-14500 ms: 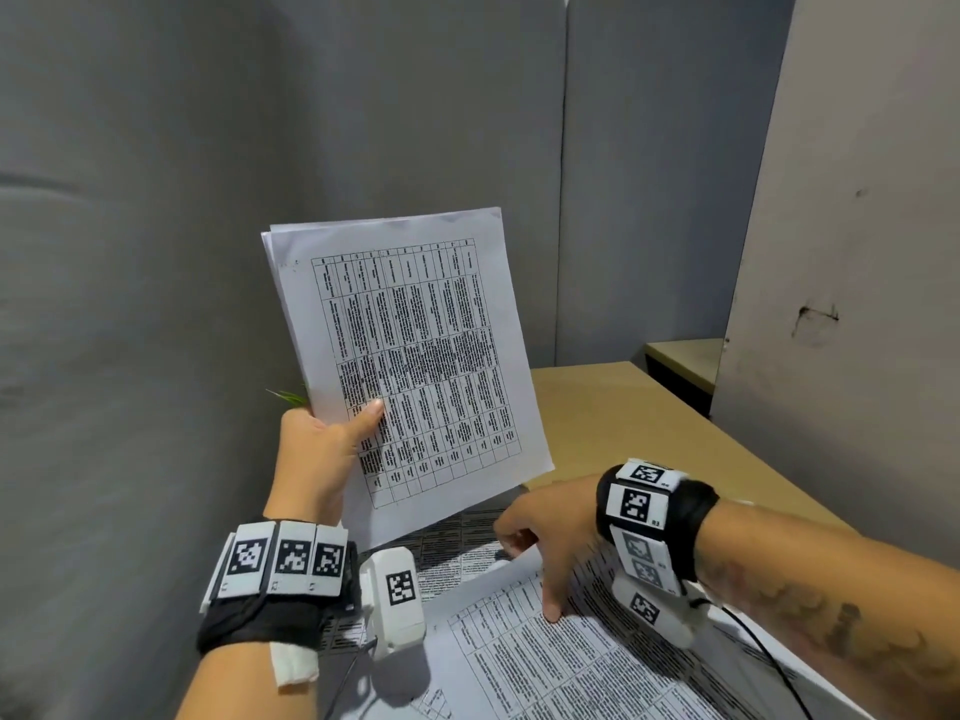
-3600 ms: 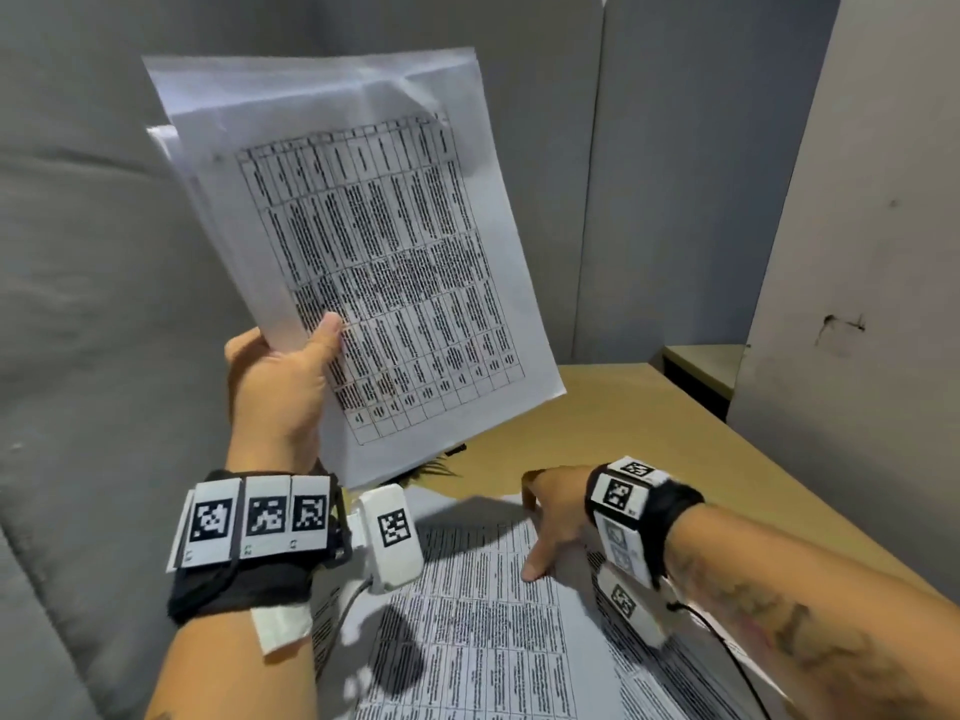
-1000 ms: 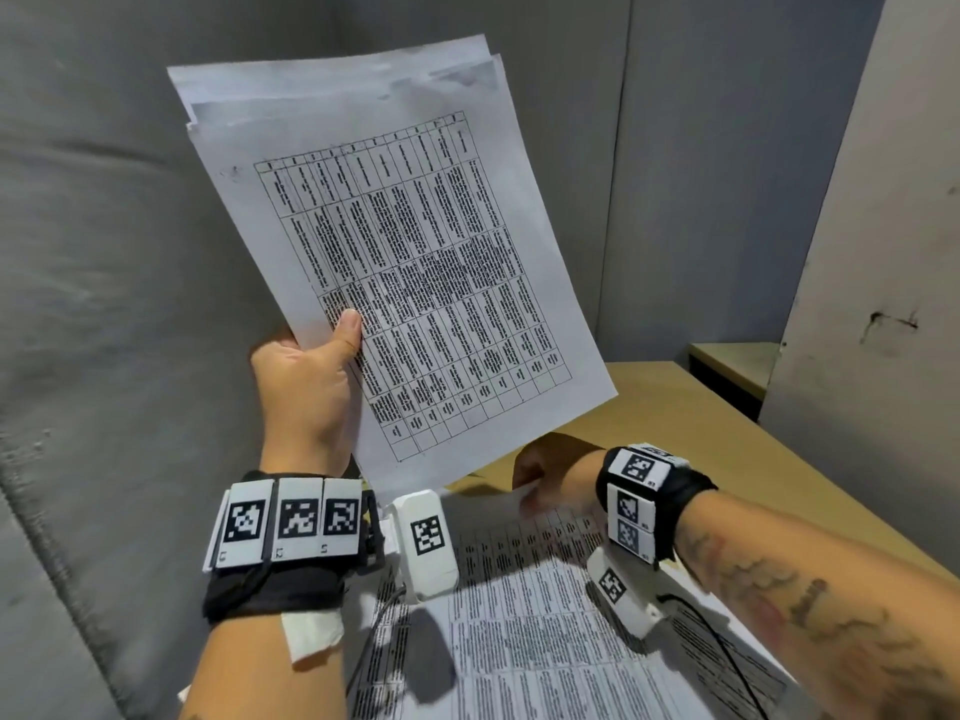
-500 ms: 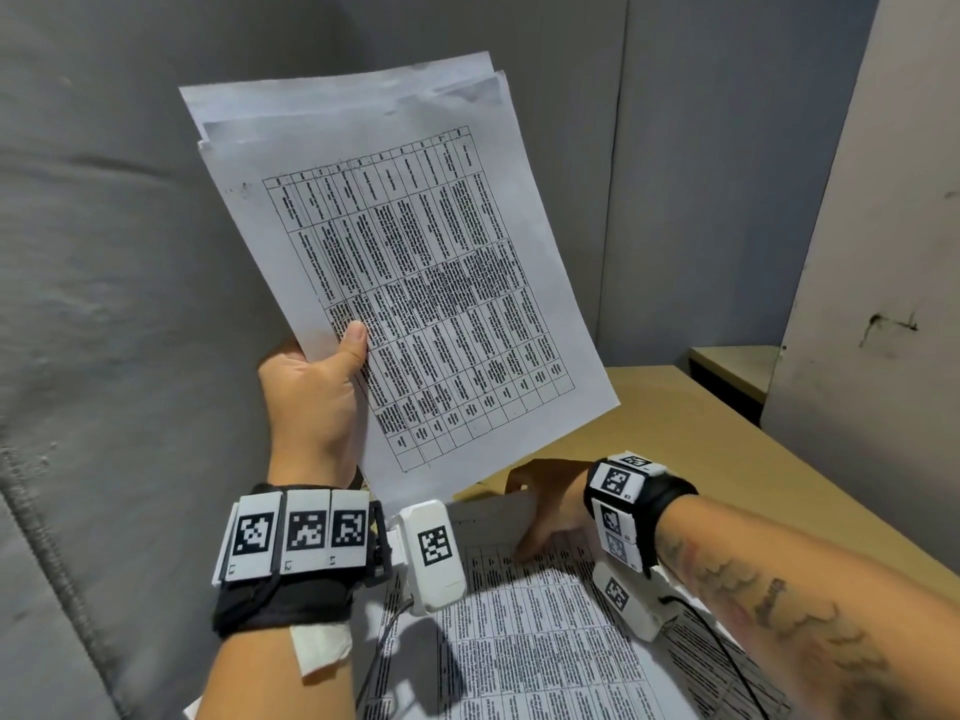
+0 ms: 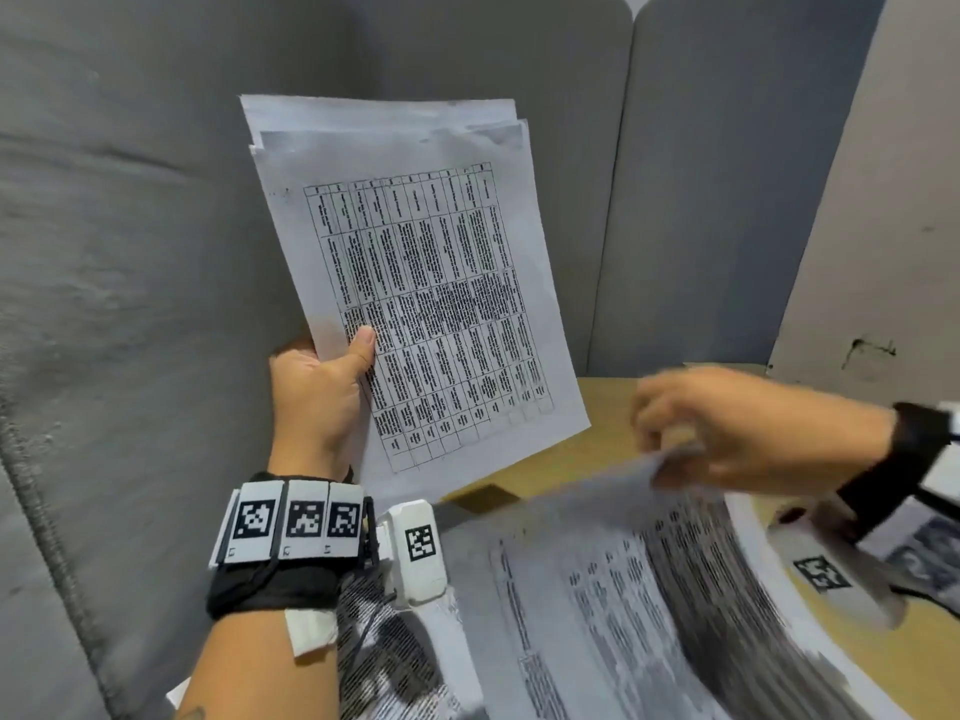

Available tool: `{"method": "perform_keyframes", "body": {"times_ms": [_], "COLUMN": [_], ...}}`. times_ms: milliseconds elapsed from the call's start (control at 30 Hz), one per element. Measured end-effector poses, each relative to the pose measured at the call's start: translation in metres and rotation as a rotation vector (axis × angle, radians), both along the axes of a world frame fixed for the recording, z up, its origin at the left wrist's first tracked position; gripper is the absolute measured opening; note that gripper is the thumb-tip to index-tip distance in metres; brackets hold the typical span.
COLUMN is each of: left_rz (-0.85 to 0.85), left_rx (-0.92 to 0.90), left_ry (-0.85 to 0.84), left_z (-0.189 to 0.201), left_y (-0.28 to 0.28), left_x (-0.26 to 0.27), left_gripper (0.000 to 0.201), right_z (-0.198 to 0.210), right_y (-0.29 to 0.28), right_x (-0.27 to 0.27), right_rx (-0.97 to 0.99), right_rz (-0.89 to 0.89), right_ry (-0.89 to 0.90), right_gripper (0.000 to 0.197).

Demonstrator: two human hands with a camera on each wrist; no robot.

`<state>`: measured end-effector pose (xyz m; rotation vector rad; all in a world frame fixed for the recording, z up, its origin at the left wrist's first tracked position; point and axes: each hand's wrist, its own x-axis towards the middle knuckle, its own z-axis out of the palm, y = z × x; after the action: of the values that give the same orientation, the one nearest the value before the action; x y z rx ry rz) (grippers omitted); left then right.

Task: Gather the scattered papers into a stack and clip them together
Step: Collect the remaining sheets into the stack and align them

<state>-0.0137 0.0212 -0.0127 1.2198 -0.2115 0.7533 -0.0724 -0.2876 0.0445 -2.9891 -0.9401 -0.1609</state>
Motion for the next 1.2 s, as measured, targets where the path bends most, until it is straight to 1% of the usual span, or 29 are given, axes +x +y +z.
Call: {"method": "perform_keyframes", "body": {"times_ms": [33,67,133,200,267,333,400,467,567,700,800,867,900,967,1000,1033,1100,1167,1200], "left_rz": [-0.015,-0.040,-0.091,-0.201,-0.325,-0.387,-0.440,-0.479,-0.489,-0.486,-0.531,-0.589,-0.643,-0.788,-0.850,-0.902,-1.010,-1.048,-1.058], "left_rx": [0.038,0.063,0.087,0.130,0.165,0.206,0.255,0.290,0.340,0.345,0.327,0.288,0.240,0.101,0.049,0.025,0.082,0.139,0.120], "left_ry": [0.023,0.046,0.084,0.115,0.141,0.163,0.174,0.180,0.193,0.236,0.246,0.255,0.271,0.334,0.351,0.347,0.288,0.253,0.249], "left_z": [-0.001,-0.001,0.000,0.002,0.002,-0.002,-0.005,-0.007,-0.011,-0.018,-0.020,-0.020,-0.021,-0.022,-0.023,-0.022,-0.024,-0.025,-0.026], "left_y": [0.000,-0.002,-0.010,-0.025,-0.039,-0.048,-0.053,-0.055,-0.058,-0.059,-0.061,-0.061,-0.061,-0.062,-0.062,-0.064,-0.068,-0.070,-0.070], "left_x": [0.002,0.003,0.002,-0.002,-0.005,-0.005,-0.005,-0.006,-0.006,-0.001,0.000,0.000,0.001,0.000,-0.001,-0.004,-0.010,-0.012,-0.008], "left_gripper": [0.013,0.013,0.009,0.010,0.014,0.017,0.015,0.014,0.014,0.014,0.014,0.023,0.029,0.048,0.053,0.054,0.051,0.065,0.068], "right_z": [0.012,0.025,0.050,0.066,0.073,0.073,0.071,0.068,0.058,0.053,0.054,0.057,0.059,0.061,0.062,0.063,0.064,0.066,0.068], "right_y": [-0.005,-0.009,-0.014,-0.016,-0.015,-0.016,-0.019,-0.024,-0.032,-0.038,-0.038,-0.038,-0.036,-0.033,-0.031,-0.029,-0.027,-0.027,-0.027], "right_x": [0.000,0.000,0.005,0.013,0.023,0.030,0.033,0.034,0.035,0.039,0.037,0.036,0.034,0.030,0.028,0.026,0.023,0.021,0.020], "right_rx": [0.082,0.161,0.292,0.379,0.469,0.550,0.609,0.622,0.648,0.681,0.685,0.696,0.691,0.644,0.613,0.581,0.543,0.541,0.554], "right_rz": [0.026,0.015,-0.043,-0.094,-0.113,-0.143,-0.194,-0.260,-0.287,-0.302,-0.300,-0.291,-0.277,-0.250,-0.246,-0.250,-0.262,-0.267,-0.270], "right_ry": [-0.055,-0.091,-0.153,-0.195,-0.212,-0.259,-0.286,-0.242,-0.109,-0.139,-0.175,-0.190,-0.193,-0.200,-0.211,-0.230,-0.271,-0.290,-0.296], "right_gripper": [0.024,0.023,0.014,0.016,0.019,0.022,0.022,0.017,0.022,0.022,0.021,0.021,0.021,0.020,0.020,0.019,0.018,0.018,0.018]}}
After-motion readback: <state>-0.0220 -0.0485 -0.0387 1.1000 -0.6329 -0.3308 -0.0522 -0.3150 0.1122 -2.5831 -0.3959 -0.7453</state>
